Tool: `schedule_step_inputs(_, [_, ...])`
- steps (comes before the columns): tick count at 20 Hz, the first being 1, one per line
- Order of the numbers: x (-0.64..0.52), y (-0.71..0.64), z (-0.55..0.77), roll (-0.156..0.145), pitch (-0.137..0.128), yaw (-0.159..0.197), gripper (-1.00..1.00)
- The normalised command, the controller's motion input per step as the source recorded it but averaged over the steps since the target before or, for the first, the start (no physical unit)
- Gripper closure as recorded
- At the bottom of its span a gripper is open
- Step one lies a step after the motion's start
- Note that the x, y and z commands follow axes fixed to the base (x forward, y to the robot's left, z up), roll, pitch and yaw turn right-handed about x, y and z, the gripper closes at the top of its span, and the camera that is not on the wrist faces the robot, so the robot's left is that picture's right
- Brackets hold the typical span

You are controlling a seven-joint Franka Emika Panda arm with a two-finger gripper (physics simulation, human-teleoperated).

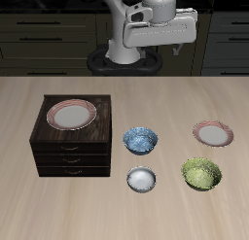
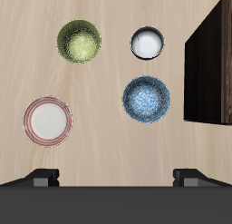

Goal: Place the blue bowl onto the plate that is on top of the cabinet

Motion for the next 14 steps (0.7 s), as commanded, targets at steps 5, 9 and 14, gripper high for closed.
schedule_step_inputs(5, [0.18, -0.03, 0.07, 0.036, -0.027, -0.003, -1.0])
schedule_step_inputs(9, [0.16, -0.02, 0.06, 0.018, -0.019, -0.02, -1.0])
schedule_step_inputs(14, [0.12, -0.05, 0.03, -0.011, -0.012, -0.016, -1.0])
